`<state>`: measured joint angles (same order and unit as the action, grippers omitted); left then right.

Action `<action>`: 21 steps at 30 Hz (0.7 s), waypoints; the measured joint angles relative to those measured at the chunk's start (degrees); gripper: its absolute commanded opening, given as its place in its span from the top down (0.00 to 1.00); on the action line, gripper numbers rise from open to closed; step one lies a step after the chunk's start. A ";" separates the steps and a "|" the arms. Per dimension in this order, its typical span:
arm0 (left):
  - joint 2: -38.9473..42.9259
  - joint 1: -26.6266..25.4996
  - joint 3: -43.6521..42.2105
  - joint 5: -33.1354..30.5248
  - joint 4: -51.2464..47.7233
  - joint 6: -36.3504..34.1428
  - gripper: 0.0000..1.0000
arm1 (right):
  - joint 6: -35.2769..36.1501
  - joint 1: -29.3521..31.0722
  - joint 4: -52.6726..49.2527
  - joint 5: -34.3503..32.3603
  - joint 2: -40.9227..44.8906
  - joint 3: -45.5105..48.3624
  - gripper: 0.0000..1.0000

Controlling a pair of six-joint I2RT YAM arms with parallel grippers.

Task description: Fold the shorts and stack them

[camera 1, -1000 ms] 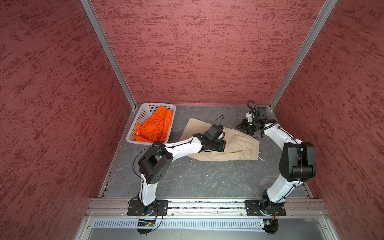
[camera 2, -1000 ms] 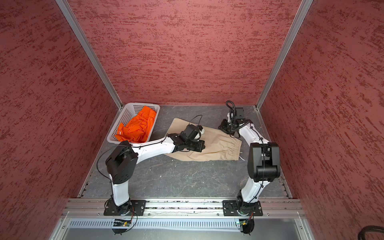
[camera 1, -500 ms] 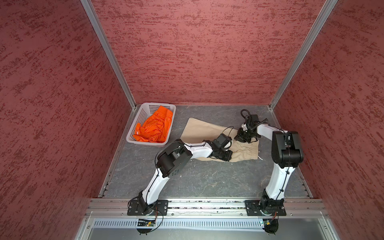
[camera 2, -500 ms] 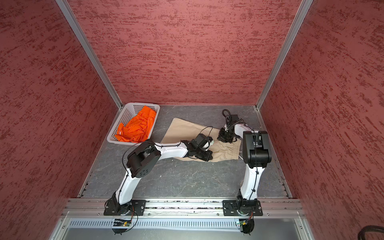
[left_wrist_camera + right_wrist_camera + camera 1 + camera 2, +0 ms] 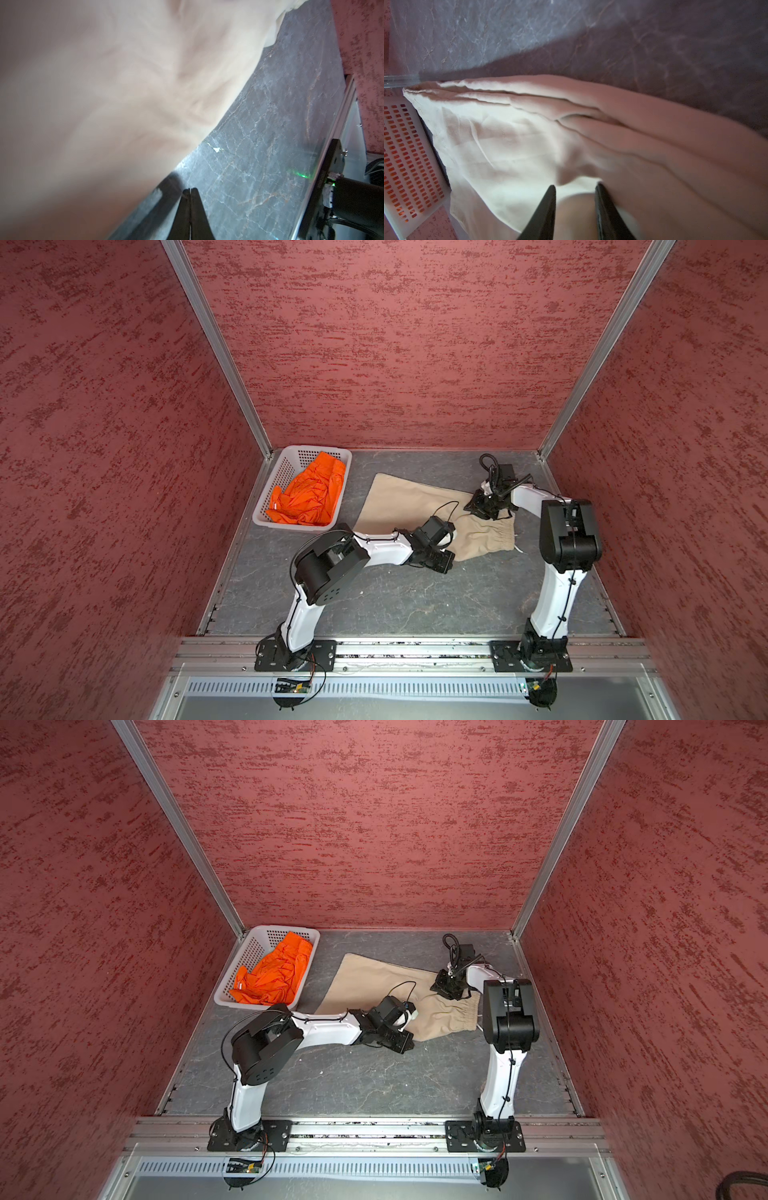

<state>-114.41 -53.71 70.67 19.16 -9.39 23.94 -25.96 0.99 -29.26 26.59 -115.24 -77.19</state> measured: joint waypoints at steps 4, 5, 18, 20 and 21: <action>7.26 2.47 -0.39 -0.55 -0.61 1.14 0.88 | 0.00 0.31 -2.01 -0.74 5.22 0.00 0.62; 9.09 3.58 -0.35 -1.03 -0.68 1.33 0.89 | -0.04 0.35 -2.23 -0.79 7.08 0.00 0.63; 11.43 19.89 -6.60 -9.92 -7.80 5.68 1.00 | -4.26 17.05 2.69 -0.59 15.04 9.92 0.73; 11.43 20.06 -8.79 -11.28 -9.18 6.29 1.00 | -5.62 19.65 4.13 -0.15 13.73 11.80 0.73; 11.43 19.98 -9.99 -11.96 -9.88 6.73 1.00 | -6.12 20.61 4.87 0.04 12.87 12.44 0.73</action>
<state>-102.98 -33.74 60.69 7.20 -19.27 30.68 -32.08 21.61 -24.38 26.63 -102.37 -64.75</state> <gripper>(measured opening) 0.054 0.271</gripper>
